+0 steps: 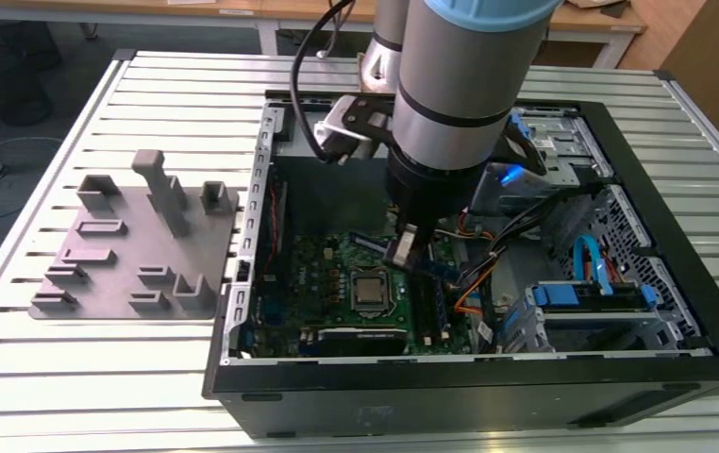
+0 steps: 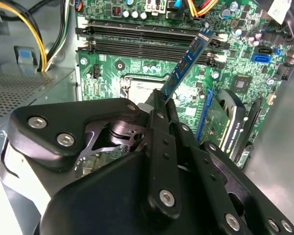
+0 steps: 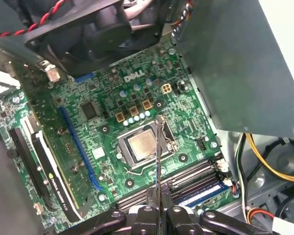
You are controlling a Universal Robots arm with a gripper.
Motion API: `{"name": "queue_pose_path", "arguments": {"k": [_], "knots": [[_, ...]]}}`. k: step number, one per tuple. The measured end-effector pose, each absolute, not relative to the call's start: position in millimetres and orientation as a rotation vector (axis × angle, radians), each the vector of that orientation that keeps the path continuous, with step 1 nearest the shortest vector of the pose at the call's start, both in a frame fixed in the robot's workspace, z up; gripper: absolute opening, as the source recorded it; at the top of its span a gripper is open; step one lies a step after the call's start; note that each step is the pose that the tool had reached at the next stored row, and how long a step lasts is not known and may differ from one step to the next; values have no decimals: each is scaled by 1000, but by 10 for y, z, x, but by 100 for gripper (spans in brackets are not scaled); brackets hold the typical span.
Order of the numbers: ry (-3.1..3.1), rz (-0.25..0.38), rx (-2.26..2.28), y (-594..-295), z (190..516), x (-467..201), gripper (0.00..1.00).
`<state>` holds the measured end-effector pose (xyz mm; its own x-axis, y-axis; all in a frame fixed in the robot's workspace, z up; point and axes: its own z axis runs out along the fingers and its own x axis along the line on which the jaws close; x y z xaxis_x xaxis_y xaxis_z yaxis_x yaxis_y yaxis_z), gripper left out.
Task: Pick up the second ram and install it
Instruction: 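Insert the second ram into the second slot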
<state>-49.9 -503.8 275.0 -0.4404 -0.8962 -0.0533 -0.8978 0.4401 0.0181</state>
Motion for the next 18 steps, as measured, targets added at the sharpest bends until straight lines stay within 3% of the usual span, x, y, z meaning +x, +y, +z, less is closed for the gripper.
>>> {"name": "queue_pose_path", "arguments": {"k": [18], "knots": [[2773,58,-1393,-5038,2749,-498,14]]}}
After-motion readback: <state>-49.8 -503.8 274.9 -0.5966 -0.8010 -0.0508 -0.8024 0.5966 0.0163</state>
